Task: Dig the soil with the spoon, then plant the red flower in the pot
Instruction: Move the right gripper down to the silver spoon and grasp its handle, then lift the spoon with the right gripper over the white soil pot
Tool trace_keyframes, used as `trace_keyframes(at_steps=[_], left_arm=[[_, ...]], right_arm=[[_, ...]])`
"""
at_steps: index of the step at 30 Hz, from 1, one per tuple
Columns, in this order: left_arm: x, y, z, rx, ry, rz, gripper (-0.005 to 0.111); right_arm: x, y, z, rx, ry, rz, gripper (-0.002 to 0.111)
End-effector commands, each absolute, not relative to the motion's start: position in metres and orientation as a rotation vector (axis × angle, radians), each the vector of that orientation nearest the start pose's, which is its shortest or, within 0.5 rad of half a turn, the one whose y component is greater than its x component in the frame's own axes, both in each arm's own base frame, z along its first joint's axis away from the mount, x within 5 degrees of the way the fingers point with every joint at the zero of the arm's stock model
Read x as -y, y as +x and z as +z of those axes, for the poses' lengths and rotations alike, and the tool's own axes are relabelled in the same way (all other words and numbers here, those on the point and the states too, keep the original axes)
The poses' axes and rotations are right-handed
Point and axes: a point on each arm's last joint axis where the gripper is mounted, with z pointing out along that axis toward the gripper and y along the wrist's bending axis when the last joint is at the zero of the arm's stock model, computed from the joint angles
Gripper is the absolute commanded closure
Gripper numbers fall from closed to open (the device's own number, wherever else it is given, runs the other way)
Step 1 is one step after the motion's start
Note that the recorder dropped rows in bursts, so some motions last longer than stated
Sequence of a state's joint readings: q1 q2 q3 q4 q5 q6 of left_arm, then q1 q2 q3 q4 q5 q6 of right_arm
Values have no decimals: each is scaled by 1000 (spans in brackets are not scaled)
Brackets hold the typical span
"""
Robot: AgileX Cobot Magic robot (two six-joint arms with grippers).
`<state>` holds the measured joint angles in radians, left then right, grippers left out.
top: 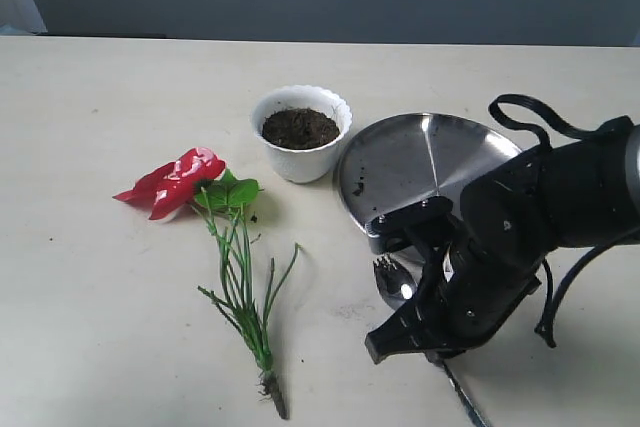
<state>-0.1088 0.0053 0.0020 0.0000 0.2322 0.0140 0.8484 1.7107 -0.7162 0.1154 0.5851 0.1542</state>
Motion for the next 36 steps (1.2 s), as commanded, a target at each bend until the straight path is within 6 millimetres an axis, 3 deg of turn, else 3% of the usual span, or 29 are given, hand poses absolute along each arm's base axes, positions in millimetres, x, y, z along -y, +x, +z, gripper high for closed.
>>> trace_keyframes(at_steps=[1,7,11,15,20,22,26,28,30,34,36], left_arm=[[6,55,192,-1713,104,-75,106],[6,55,192,-1713,104,-75,106],[6,55,192,-1713,104,-75,106],[6,55,192,-1713,104,-75,106],[6,55,192,-1713,104,-75,106],[6,55,192,-1713,104,-75,106],[6,55,192,-1713,104,-75,106],[6,55,192,-1713,104,-75,106],[6,55,192,-1713,104,-75,106],[6,55,192,-1713,104,-75,106],[6,55,192,-1713,104,-75,106]], right_arm=[[-193,161,148,-2896,-932,209,109],[-195,164,190,-2690,-1004,304,109],[-206,184,230,-2465,-1084,250,109],[-216,209,260,-2231,-1195,69,109],[-225,242,292,-1887,-1353,-290,109],[-230,259,300,-1709,-1438,-512,109],[-244,286,286,-1337,-1651,-918,109],[-254,296,267,-1193,-1751,-1053,109],[-266,309,235,-1001,-1877,-1227,109],[-282,311,188,-858,-2092,-1346,109],[-286,314,178,-835,-2127,-1362,109]])
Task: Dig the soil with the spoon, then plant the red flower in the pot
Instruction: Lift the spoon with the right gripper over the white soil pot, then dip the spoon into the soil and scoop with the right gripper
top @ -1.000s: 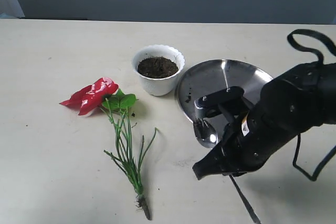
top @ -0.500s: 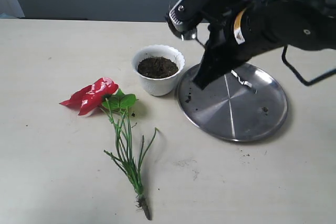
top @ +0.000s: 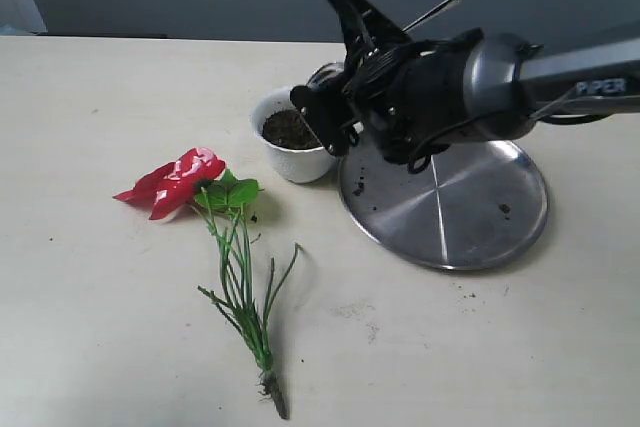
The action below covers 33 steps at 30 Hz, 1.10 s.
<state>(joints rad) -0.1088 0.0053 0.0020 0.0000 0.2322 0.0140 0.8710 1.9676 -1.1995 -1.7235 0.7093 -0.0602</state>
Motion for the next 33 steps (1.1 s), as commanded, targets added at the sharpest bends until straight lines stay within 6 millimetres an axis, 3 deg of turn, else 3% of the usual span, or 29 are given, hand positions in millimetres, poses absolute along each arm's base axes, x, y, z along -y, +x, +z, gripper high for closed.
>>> trace_keyframes(at_steps=[1,14,25,33], left_arm=[[6,55,192,-1713,104,-75,106],[6,55,192,-1713,104,-75,106],[6,55,192,-1713,104,-75,106],[6,55,192,-1713,104,-75,106]], right_arm=[[-288,314,176,-833,-2129,-1367,109],[-310,302,154,-610,-2277,-1410,109],[-326,287,151,-540,-2287,-1363,109],[-331,307,190,-661,-2107,-1512,109]])
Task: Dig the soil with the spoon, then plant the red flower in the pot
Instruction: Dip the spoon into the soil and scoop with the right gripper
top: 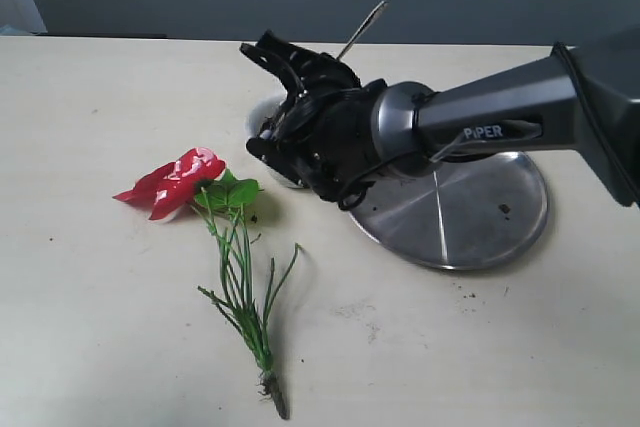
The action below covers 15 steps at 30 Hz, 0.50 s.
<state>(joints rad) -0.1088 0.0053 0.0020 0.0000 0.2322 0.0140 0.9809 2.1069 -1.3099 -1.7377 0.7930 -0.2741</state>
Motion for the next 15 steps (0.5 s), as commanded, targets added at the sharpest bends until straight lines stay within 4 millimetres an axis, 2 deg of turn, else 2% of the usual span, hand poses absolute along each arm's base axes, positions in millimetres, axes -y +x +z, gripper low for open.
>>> trace_keyframes(at_steps=[1,4,8,15], left_arm=[[6,55,192,-1713,104,-75,106],[6,55,192,-1713,104,-75,106],[6,55,192,-1713,104,-75,106],[6,55,192,-1713,104,-75,106]], right_arm=[[-334,309,196,-669,-2083,-1514,109],[-337,314,207,-687,-2039,-1517,109],[-338,314,207,-676,-2043,-1496,109],[-334,313,179,-743,-2135,-1476,109]])
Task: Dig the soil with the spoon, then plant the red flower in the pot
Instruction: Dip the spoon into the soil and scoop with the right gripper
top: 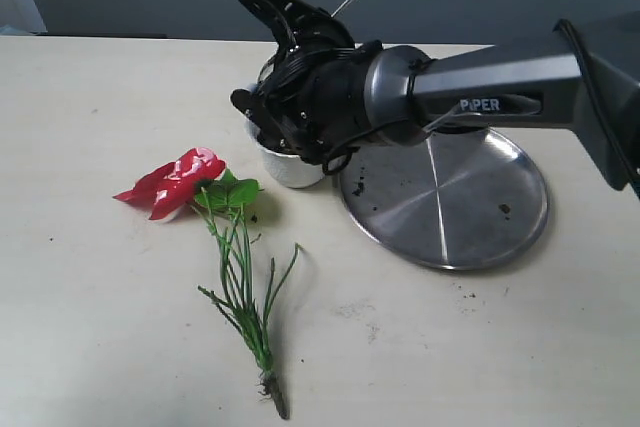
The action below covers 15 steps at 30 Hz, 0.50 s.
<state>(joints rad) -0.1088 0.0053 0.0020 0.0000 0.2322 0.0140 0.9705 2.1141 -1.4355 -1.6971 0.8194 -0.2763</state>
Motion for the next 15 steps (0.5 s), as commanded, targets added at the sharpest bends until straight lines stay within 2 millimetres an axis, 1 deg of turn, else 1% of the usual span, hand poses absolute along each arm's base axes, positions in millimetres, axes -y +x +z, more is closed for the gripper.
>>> trace_keyframes(at_steps=[1,5,8,11,13,15], left_arm=[[6,55,192,-1713,104,-75,106],[6,55,192,-1713,104,-75,106],[6,55,192,-1713,104,-75,106],[6,55,192,-1713,104,-75,106],[6,55,192,-1713,104,-75,106],[6,55,192,-1713,104,-75,106]], right_arm=[[-333,313,172,-736,-2157,-1483,109],[-327,310,148,-688,-2245,-1510,109],[-326,309,140,-684,-2269,-1507,109],[-326,309,142,-665,-2260,-1531,109],[-325,311,148,-647,-2215,-1592,109],[-325,312,157,-736,-2133,-1575,109]])
